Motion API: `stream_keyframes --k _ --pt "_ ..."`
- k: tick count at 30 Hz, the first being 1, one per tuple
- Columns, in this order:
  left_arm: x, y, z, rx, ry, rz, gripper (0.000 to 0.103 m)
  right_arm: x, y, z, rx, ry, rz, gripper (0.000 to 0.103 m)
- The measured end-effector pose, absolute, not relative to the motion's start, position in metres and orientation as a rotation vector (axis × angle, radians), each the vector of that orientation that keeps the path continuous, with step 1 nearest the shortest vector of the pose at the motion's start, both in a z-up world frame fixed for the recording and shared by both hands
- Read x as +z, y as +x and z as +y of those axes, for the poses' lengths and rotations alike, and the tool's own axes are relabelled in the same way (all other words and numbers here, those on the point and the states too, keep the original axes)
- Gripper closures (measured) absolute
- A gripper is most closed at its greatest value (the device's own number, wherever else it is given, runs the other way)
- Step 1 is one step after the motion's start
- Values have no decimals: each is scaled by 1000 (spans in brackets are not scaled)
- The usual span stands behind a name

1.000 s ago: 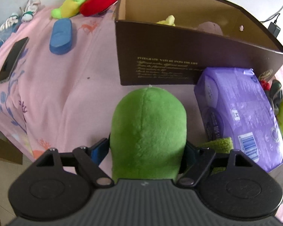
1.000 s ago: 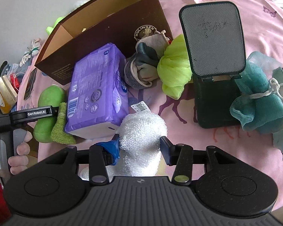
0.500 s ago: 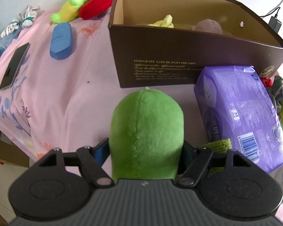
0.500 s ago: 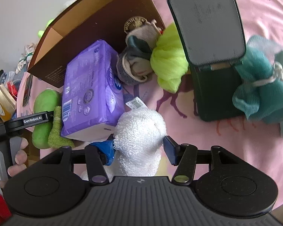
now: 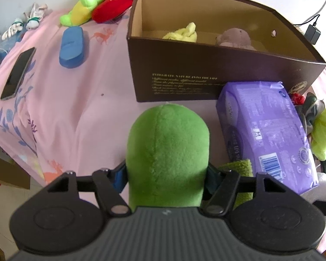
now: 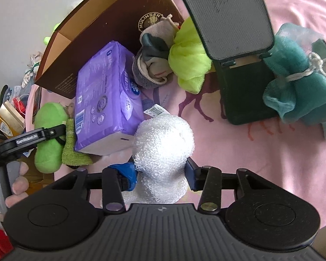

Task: Organize soft objects
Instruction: 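Carry the green plush and white fluffy plush into the brown box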

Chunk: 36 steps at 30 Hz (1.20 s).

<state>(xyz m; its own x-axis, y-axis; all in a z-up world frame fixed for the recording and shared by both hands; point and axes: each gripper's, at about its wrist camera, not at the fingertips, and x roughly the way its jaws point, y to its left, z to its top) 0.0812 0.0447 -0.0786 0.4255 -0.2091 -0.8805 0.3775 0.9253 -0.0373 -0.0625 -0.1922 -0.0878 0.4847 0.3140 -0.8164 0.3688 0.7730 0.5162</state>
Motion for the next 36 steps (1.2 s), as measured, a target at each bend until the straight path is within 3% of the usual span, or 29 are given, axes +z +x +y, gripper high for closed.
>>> stream_keyframes --k 19,36 --pt "-16 47 63 -447 117 966 35 -8 -73 -191 23 523 883 76" --pt "57 92 28 -551 107 730 34 76 20 -212 32 310 621 75"
